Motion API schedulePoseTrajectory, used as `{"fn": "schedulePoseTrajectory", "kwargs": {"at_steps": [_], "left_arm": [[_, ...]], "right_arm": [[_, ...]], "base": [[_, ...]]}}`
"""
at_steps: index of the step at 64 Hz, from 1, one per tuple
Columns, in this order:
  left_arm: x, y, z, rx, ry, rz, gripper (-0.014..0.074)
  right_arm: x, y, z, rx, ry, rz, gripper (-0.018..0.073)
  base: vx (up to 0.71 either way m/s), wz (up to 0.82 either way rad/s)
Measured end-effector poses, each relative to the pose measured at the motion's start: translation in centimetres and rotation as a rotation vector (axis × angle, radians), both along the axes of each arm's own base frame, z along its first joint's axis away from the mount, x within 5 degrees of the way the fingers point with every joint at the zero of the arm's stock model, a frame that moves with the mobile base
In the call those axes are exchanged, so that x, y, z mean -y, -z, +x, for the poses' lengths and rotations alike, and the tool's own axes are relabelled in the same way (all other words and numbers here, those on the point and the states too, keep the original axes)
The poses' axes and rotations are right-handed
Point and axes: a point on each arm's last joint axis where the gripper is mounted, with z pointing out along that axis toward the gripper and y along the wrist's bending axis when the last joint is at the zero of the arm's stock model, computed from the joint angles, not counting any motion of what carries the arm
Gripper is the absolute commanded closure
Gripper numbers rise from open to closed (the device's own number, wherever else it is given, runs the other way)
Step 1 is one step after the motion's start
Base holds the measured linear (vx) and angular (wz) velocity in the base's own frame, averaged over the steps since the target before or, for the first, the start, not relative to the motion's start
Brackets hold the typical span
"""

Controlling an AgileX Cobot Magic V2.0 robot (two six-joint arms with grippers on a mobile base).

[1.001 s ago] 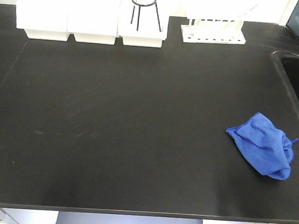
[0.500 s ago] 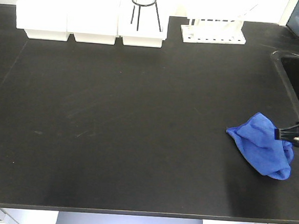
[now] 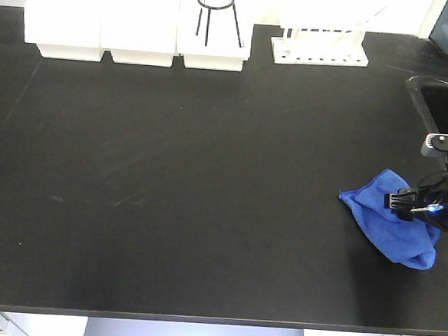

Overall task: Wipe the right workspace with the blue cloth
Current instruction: 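Lower the right gripper onto the blue cloth and pinch it, then lift the blue cloth up off the counter with the right gripper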

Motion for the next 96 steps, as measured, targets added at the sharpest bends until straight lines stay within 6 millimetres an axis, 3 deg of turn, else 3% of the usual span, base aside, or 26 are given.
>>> {"fn": "schedulePoseTrajectory", "kwargs": {"at_steps": [14,27,37,45,56,63,82,96], "left_arm": [[0.0,0.0,0.0,0.000,0.000,0.000,0.0602],[0.0,0.0,0.0,0.000,0.000,0.000,0.0602],[0.0,0.0,0.0,0.000,0.000,0.000,0.0602],[0.0,0.0,0.0,0.000,0.000,0.000,0.0602],[0.0,0.0,0.0,0.000,0.000,0.000,0.0602],[0.0,0.0,0.0,0.000,0.000,0.000,0.0602],[0.0,0.0,0.0,0.000,0.000,0.000,0.0602],[0.0,0.0,0.0,0.000,0.000,0.000,0.0602]], "right_arm": [[0.0,1.2,0.6,-0.006,-0.005,0.000,0.0350],[0.0,0.8,0.6,0.015,-0.009,-0.004,0.0574],[0.0,-2.1,0.2,0.120,-0.009,-0.013,0.0570],[-0.1,-5.8,-0.8,0.255,-0.010,-0.027,0.0567],[-0.3,-10.1,-3.4,0.378,-0.076,-0.103,0.0566],[-0.4,-11.8,-5.1,0.407,-0.105,-0.139,0.0566],[-0.7,-14.3,-8.9,0.450,-0.091,-0.125,0.0564],[-0.9,-14.0,-10.1,0.364,-0.080,-0.085,0.0564]], "base": [[0.00,0.00],[0.00,0.00],[0.00,0.00],[0.00,0.00],[0.00,0.00],[0.00,0.00],[0.00,0.00],[0.00,0.00]]}}
